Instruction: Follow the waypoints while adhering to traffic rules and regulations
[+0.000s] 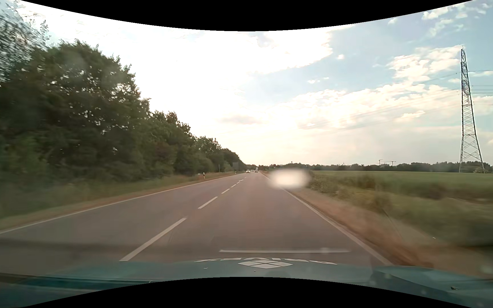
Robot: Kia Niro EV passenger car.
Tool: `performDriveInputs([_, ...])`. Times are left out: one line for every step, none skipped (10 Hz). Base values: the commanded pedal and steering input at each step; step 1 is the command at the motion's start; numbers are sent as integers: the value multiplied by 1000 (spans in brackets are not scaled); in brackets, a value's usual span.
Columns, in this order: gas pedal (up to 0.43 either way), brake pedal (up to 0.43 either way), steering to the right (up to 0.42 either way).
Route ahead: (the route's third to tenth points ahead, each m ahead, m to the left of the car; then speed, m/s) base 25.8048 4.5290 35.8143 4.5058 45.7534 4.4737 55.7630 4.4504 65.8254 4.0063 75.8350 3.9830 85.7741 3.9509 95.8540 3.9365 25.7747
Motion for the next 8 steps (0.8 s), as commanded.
performDriveInputs([189, 0, -1])
performDriveInputs([189, 0, 0])
performDriveInputs([189, 0, 0])
performDriveInputs([197, 0, 0])
performDriveInputs([197, 0, 0])
performDriveInputs([197, 0, 0])
performDriveInputs([197, 0, 0])
performDriveInputs([197, 0, 0])
